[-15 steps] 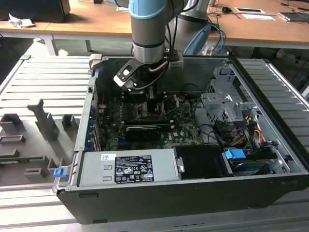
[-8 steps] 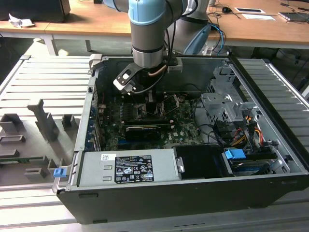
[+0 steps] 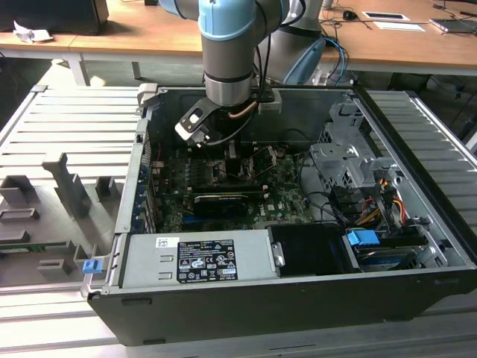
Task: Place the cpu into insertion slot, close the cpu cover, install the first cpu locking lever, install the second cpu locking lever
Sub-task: 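Place the cpu into insertion slot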
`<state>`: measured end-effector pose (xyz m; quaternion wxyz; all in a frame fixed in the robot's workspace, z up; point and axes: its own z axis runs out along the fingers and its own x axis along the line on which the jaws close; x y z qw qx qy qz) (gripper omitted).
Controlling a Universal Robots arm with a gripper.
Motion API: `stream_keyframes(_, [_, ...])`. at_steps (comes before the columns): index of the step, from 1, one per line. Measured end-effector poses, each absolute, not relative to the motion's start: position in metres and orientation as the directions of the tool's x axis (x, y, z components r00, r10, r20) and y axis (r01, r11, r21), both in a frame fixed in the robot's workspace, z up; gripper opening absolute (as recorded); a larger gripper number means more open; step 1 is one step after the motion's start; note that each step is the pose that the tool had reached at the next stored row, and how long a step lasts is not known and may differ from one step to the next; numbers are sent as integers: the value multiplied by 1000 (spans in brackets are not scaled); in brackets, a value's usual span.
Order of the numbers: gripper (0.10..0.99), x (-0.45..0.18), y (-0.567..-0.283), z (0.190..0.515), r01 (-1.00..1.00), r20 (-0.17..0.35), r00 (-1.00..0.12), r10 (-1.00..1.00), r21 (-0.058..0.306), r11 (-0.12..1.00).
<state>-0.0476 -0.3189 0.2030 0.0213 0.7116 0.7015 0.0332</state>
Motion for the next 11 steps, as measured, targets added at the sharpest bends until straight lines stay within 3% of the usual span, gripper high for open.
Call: stream_keyframes(11, [541, -47, -319, 202, 997, 17, -1, 1000, 77, -1])
